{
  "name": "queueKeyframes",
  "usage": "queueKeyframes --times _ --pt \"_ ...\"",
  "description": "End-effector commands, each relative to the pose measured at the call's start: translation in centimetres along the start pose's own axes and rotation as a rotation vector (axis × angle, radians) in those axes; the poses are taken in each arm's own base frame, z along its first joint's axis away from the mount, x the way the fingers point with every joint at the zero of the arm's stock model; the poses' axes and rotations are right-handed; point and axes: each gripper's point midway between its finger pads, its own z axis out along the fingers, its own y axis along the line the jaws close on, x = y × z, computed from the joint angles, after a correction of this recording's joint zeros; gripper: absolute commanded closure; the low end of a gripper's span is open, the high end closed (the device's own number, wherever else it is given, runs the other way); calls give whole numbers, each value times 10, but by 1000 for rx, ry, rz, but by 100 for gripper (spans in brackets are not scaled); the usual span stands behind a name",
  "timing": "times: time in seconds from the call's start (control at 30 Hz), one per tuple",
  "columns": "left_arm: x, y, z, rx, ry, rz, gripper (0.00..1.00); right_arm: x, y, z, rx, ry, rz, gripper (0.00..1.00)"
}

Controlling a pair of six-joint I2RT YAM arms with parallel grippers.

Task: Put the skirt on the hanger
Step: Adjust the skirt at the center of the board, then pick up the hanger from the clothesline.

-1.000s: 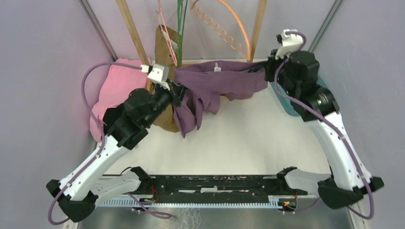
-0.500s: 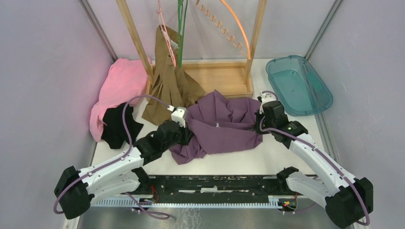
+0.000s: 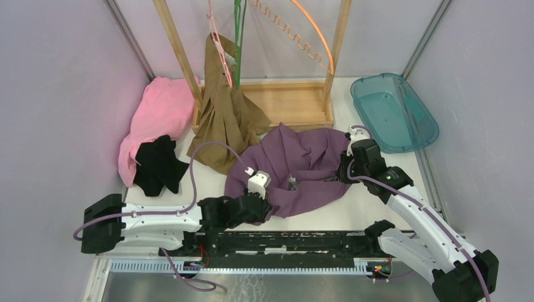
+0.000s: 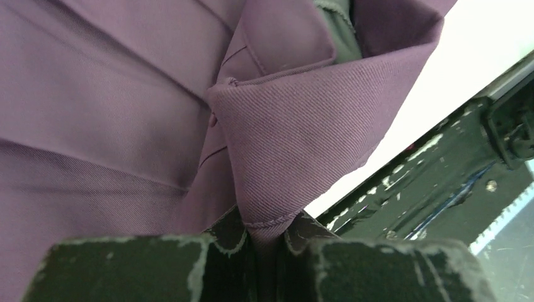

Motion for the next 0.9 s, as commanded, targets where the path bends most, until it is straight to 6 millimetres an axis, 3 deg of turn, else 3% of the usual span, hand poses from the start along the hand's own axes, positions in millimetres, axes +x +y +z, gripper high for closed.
queueKeyframes --times 0.0,0.1,0.2,0.3,0.47,0.53,0.67,0.77,0.87 --pt "20 2 7 -83 -7 -71 90 -2 6 -1 -22 -9 45 72" --pt "37 3 9 -138 12 -36 90 -20 1 -16 12 -65 43 60" --pt "45 11 11 -183 14 -37 90 -55 5 -41 21 -147 18 50" --pt "44 25 14 -232 -26 -65 88 -112 25 -66 -26 -244 -30 49" --pt "29 52 24 -268 -66 -129 88 -217 61 -89 -89 -425 -139 49" --pt "25 76 30 -281 -74 -178 88 -261 73 -89 -118 -514 -162 48" --pt "9 93 32 -304 -103 -185 88 -334 83 -84 -144 -629 -165 48" --pt "-1 103 39 -328 -106 -178 88 -375 82 -87 -161 -745 -150 47" --pt "-8 111 49 -327 -106 -186 88 -399 87 -80 -198 -784 -157 47"
